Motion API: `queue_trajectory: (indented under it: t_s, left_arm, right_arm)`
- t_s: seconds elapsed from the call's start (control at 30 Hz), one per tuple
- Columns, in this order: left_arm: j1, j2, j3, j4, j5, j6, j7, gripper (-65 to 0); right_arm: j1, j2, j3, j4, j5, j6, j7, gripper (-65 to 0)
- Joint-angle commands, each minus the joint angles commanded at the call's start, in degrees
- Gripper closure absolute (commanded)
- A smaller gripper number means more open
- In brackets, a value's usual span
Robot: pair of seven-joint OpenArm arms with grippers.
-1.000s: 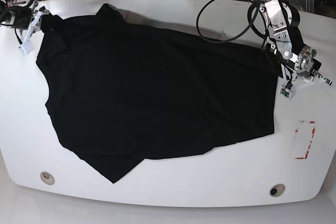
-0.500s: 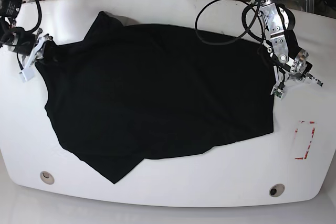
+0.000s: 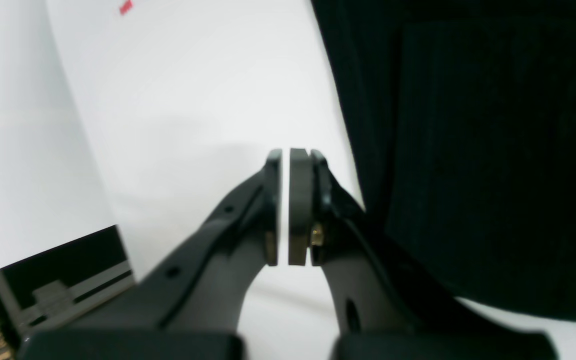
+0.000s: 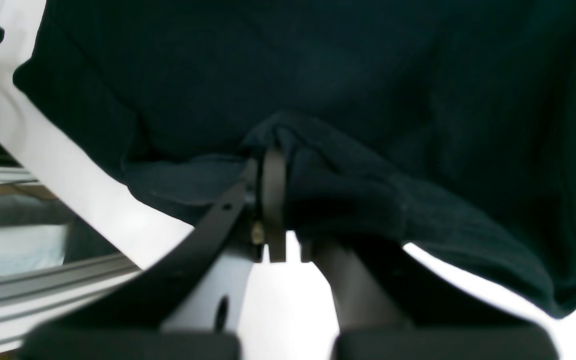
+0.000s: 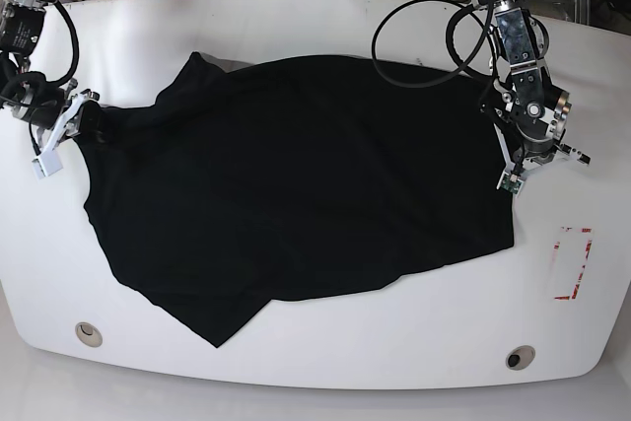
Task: Layout the t-shirt on the table in an organized manner, then fold the t-shirt properly
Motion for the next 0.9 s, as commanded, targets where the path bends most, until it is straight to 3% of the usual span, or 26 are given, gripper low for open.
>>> queue_trajectory:
  t_s: [0.2,0.3,0.33,0.4,0.67,0.77,0.9]
  left_arm:
    - [-0.3,0.3,-0.1,1.6,-0.4,-0.3,0.1,-0.6]
    - [-0.3,0.5,-0.1,2.8,-0.8,-2.5,0.1,-2.5]
    - [-0.3,0.8,-0.1,3.0,-1.9,-4.5,0.3,-6.0]
    - [-0.4,0.9,-0.4,3.1,-3.5,-6.2,1.1,-11.0]
    - [-1.4,1.2,-6.4,1.5,-12.4,-6.3,2.6,-39.9]
    - [-2.2,1.0,-7.9,-0.7,-15.1,-6.3,2.6,-46.1]
    - [-3.2,0.9,-8.9,-4.4,-17.1,-6.3,2.6,-46.5]
  right_arm:
    - [-0.1,0.0,0.0,0.0,0.0,0.00,0.0,0.0]
    - [-0.2,-0.1,0.0,0.0,0.0,0.00,0.0,0.0]
    - [-0.2,-0.6,0.0,0.0,0.0,0.00,0.0,0.0]
    - [-0.2,-1.1,0.1,0.0,0.0,0.00,0.0,0.0]
    - [-0.4,-1.7,0.1,0.0,0.0,0.00,0.1,0.0]
    - [-0.4,-2.5,0.1,0.0,0.0,0.00,0.1,0.0]
    - [-0.4,-3.2,0.0,0.0,-0.1,0.00,0.1,0.0]
